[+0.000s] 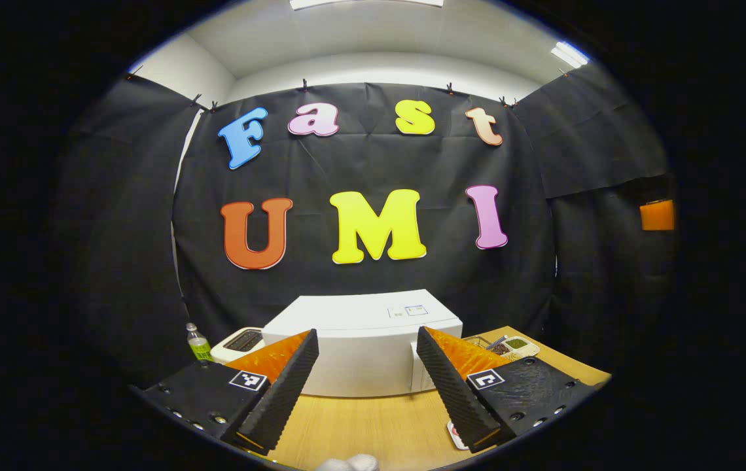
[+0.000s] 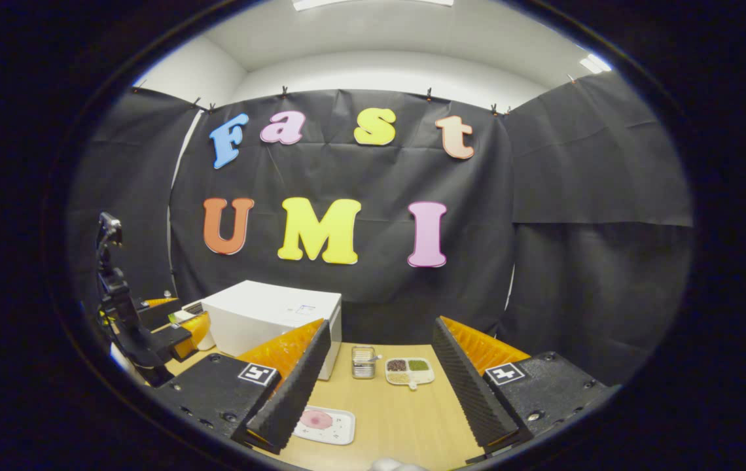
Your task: Open the microwave oven with the left hand, put the food in, and close the microwave oven.
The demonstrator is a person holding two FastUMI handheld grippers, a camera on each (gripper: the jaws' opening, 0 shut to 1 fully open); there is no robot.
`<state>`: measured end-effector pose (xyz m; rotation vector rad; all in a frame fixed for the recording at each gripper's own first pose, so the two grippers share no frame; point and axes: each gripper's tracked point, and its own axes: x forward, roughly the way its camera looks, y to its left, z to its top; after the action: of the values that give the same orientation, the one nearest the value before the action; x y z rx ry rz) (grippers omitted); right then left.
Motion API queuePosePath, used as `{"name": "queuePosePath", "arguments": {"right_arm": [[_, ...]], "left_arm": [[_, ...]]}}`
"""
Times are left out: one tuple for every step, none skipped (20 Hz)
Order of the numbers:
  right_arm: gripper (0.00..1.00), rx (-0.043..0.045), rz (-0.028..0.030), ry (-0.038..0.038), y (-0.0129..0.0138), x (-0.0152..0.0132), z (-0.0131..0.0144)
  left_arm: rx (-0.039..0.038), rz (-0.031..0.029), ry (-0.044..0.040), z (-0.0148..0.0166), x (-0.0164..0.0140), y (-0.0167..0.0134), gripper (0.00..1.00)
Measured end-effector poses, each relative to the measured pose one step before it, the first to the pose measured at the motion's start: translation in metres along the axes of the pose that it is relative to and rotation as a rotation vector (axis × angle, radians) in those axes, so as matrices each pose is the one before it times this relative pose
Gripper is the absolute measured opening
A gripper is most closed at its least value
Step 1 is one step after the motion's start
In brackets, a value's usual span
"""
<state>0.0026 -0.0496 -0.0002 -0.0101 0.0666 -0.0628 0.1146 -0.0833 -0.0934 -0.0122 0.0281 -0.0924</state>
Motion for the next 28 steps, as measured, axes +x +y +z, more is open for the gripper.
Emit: {"name": "queuePosePath", "arguments": {"right_arm": [[1.00,-0.00877,-0.01288,0.00458,-0.00494,0.00042,-0.00099],[0.92,0.00065,-0.00846,0.00350,-0.00300,-0.00042,0.00129],[1.00,0.00832,-0.00341,0.00396,-0.00136,-0.00075,-0.00062],[1.00,0.00140,-0.00050,0.00833,-0.00035,-0.00040,-0.00082],[1.00,-0.00495,-0.00690,0.00896,-0.00256,0.00096,-0.00337],[1.00,-0.00562,-0.00742,0.00663,-0.00261,0.00055,-0.00064],[0.93,-0.00500,-0.00321,0.00765,-0.00090,0.00194,-0.00169],[0.93,-0.00408,-0.00577,0.00963,-0.00156,0.00071,-0.00161],[0.93,-0.00116,-0.00499,0.00727,-0.00245,0.00241,-0.00173],[0.93,0.00192,-0.00508,0.00870,-0.00164,0.00223,-0.00101],[0.93,0.00150,-0.00383,0.01237,-0.00016,0.00296,-0.00354],[1.00,0.00034,-0.00484,0.00719,-0.00124,0.00284,-0.00185],[0.93,-0.00544,-0.00696,0.00797,-0.00172,0.00336,-0.00186],[1.00,-0.01130,-0.00833,0.00884,-0.00216,0.00208,-0.00251],[1.00,-0.00968,-0.00656,0.00628,-0.00077,0.00213,-0.00211],[1.00,-0.00805,-0.00239,0.00417,0.00015,0.00147,-0.00095],[0.93,-0.00745,-0.00221,0.00749,0.00018,0.00167,-0.00208],[0.93,-0.00287,0.00005,0.00754,0.00052,0.00123,-0.00250],[0.93,-0.00078,-0.00198,0.00686,-0.00063,0.00091,-0.00250],[1.00,0.00110,-0.00097,0.00358,-0.00055,0.00123,-0.00110],[1.00,0.00045,-0.00550,0.00348,-0.00142,0.00091,-0.00185],[1.00,0.00062,-0.00612,0.00220,-0.00191,0.00066,-0.00003],[1.00,0.00246,-0.00483,0.00371,-0.00143,0.00098,-0.00247],[1.00,0.00351,-0.00459,0.00574,-0.00146,0.00021,-0.00094],[0.97,0.00363,-0.00130,0.00508,-0.00075,-0.00069,-0.00093],[0.97,0.00214,-0.00258,0.00147,-0.00141,-0.00114,0.00033],[1.00,0.00120,-0.00542,-0.00317,-0.00115,-0.00099,0.00078],[0.97,0.00101,-0.00415,-0.00386,-0.00181,-0.00136,0.00180]], "left_arm": [[-0.00022,-0.00705,-0.00060,-0.00908,0.01227,-0.00759,0.95],[0.00686,-0.00855,-0.00316,-0.00945,0.01369,-0.00679,0.95],[0.00507,-0.00651,0.01257,-0.01259,0.01235,-0.00685,0.95],[-0.00094,-0.00956,0.00930,-0.01324,0.01371,-0.00751,0.95],[-0.00458,-0.00864,0.01493,-0.01262,0.01261,-0.00751,0.95],[-0.00507,-0.01018,0.01781,-0.01265,0.01165,-0.00742,0.95],[0.00022,-0.00393,0.01398,-0.00892,0.01236,-0.00497,0.95],[0.00079,-0.00029,0.01250,-0.00907,0.01268,-0.00295,0.95],[-0.00314,0.00177,0.01494,-0.00989,0.01176,-0.00290,0.95],[-0.00013,0.00271,0.02117,-0.01144,0.01246,-0.00241,0.95],[0.00141,0.00101,0.02306,-0.01071,0.01208,-0.00191,0.95],[-0.00005,0.00343,0.02386,-0.01196,0.01072,-0.00096,0.95],[-0.00157,0.00158,0.01972,-0.00729,0.00911,-0.00091,0.96],[-0.00081,-0.00062,0.00404,-0.00442,0.00721,-0.00128,0.95],[0.00043,0.00140,-0.00177,-0.00186,0.00504,-0.00055,0.95],[-0.00091,0.00093,-0.00671,-0.00084,0.00739,0.00035,0.95],[-0.00062,0.00249,-0.00498,-0.00005,0.00449,0.00021,0.80],[-0.00376,-0.01037,0.00473,-0.00276,0.00139,-0.00223,0.89],[-0.00064,0.01013,-0.00623,0.00075,0.00087,0.00272,0.69],[-0.00241,0.00188,-0.00691,0.00187,0.00433,0.00152,0.57],[-0.00741,-0.01190,-0.00080,0.00130,-0.00091,-0.00287,0.51],[-0.00049,-0.01801,0.01035,-0.00265,0.00445,-0.00676,0.50],[0.00779,0.00136,0.01934,-0.00883,0.00633,-0.00259,0.32],[0.00456,0.00583,0.00287,0.00448,-0.01052,0.00119,0.17],[0.00221,0.00776,0.00460,-0.00173,-0.00116,0.00091,0.28],[0.00047,0.00057,0.00944,-0.00390,0.00347,0.00022,0.28],[-0.00451,-0.00257,0.00638,-0.00136,0.00098,-0.00072,0.29],[-0.01206,-0.00053,0.01556,-0.00281,0.00057,0.00002,0.29]]}}
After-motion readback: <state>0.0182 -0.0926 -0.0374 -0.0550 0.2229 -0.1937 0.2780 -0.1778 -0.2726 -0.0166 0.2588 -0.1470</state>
